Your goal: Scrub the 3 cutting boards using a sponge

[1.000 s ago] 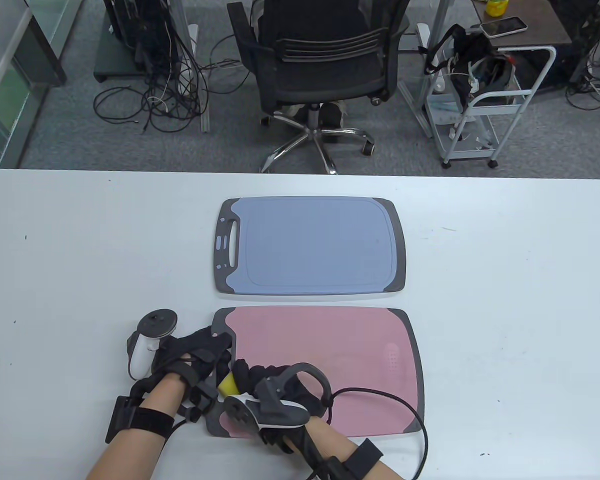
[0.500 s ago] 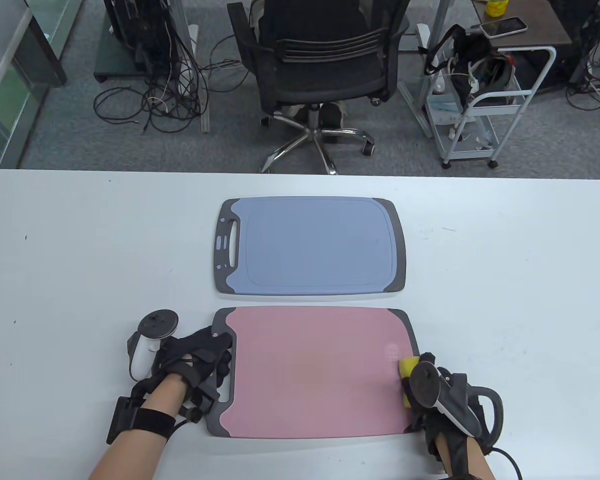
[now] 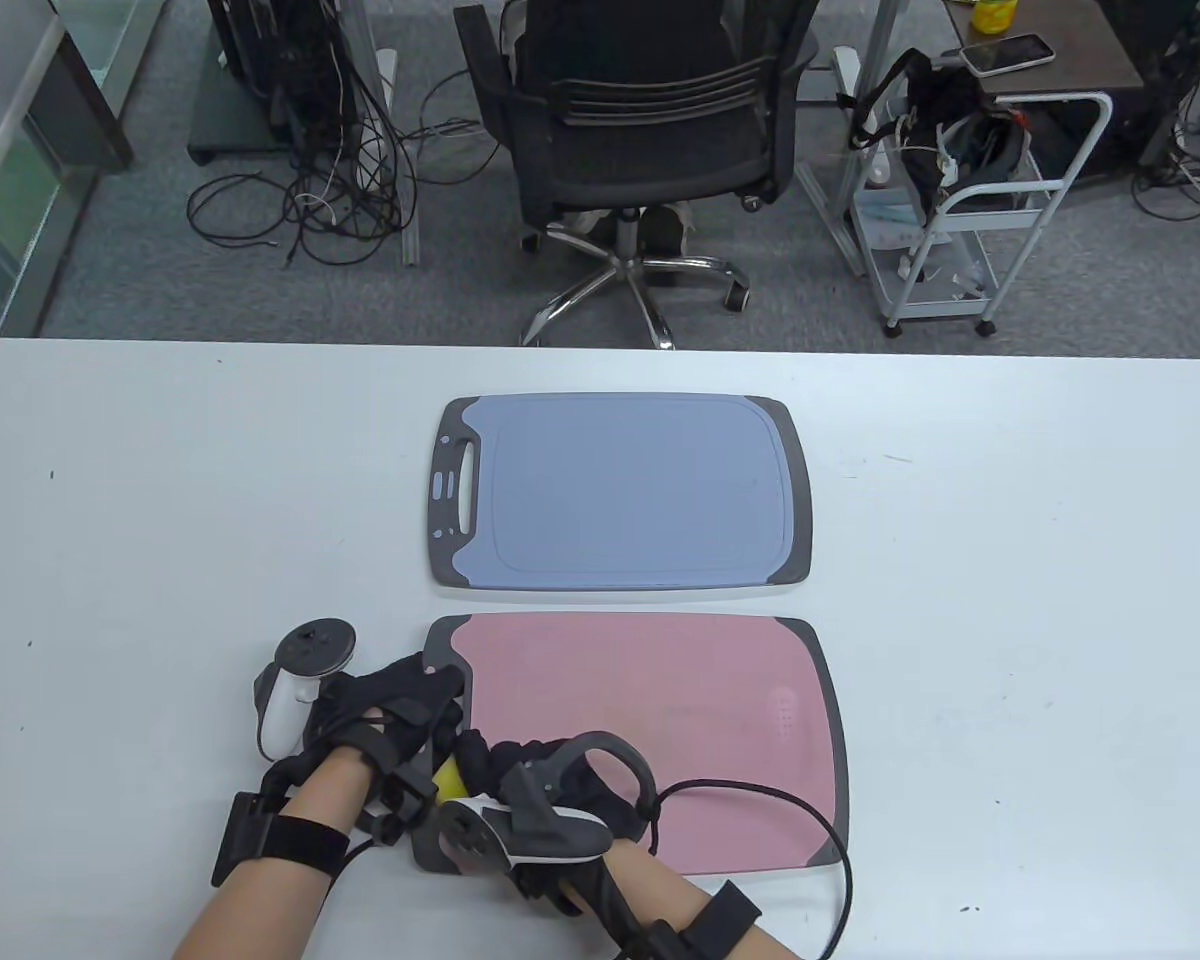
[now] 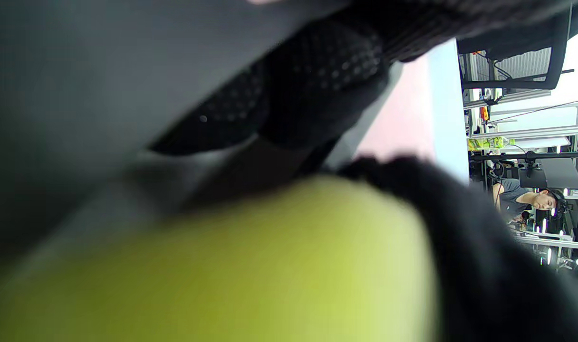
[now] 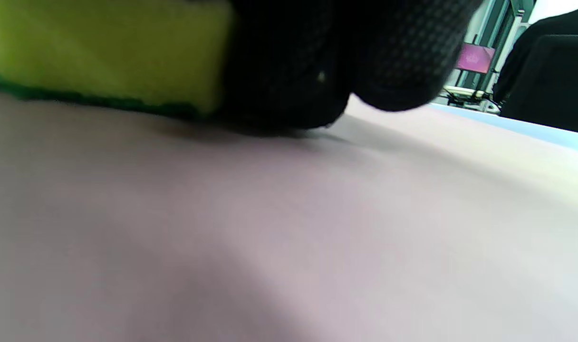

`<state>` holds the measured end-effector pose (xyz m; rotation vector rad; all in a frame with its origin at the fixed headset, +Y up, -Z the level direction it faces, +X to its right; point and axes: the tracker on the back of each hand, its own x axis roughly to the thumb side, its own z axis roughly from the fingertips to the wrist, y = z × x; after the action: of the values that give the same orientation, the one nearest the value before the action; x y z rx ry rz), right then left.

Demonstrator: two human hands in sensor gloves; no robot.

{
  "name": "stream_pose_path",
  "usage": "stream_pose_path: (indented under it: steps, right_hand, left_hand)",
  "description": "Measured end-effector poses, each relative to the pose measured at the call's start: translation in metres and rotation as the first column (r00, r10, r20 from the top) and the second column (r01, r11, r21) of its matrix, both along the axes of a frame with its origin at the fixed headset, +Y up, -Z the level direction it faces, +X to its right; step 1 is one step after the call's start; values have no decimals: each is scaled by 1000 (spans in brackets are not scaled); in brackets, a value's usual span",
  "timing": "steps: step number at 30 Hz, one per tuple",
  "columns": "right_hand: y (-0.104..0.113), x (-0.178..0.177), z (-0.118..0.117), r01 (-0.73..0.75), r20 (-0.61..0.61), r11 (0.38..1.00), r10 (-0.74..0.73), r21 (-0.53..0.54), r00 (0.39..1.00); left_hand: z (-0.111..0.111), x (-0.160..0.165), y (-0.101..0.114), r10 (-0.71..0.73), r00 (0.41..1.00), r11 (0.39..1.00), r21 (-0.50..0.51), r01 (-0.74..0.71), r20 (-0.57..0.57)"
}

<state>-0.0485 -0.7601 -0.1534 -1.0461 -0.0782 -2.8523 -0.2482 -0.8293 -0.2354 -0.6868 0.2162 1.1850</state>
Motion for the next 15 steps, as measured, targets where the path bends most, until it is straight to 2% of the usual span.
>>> stream_pose_path:
  steps: [4, 6, 10, 11, 13, 14, 15]
  right_hand:
    - [-5, 93, -11, -38, 232, 999, 39, -9, 972]
    - [-9, 157, -12, -11, 391, 999, 26, -40, 920]
    - [-16, 266, -5, 43, 675, 998, 6, -56, 737]
    - [-16, 273, -5, 45, 693, 998, 0, -48, 721]
    - [-17, 266, -7, 73, 683, 996, -18, -53, 731]
    - [-16, 249, -8, 23, 650, 999, -1, -26, 760]
    - [-15, 230, -11, 15, 557, 999, 11, -43, 831]
  left_hand:
    - [0, 0, 0, -1, 1000, 1000, 1, 1, 0]
    - [0, 0, 0, -8, 1000, 1000, 5, 8, -2]
    - [0, 0, 0, -19, 1000, 1000, 10, 19, -5]
    - [0, 0, 0, -21, 1000, 1000, 11, 22, -5]
    - [-1, 0, 0, -22, 1000, 1000, 10, 22, -6]
    - [-1, 0, 0, -21, 1000, 1000, 9, 21, -6]
    - [-1, 0, 0, -20, 1000, 1000, 9, 20, -5]
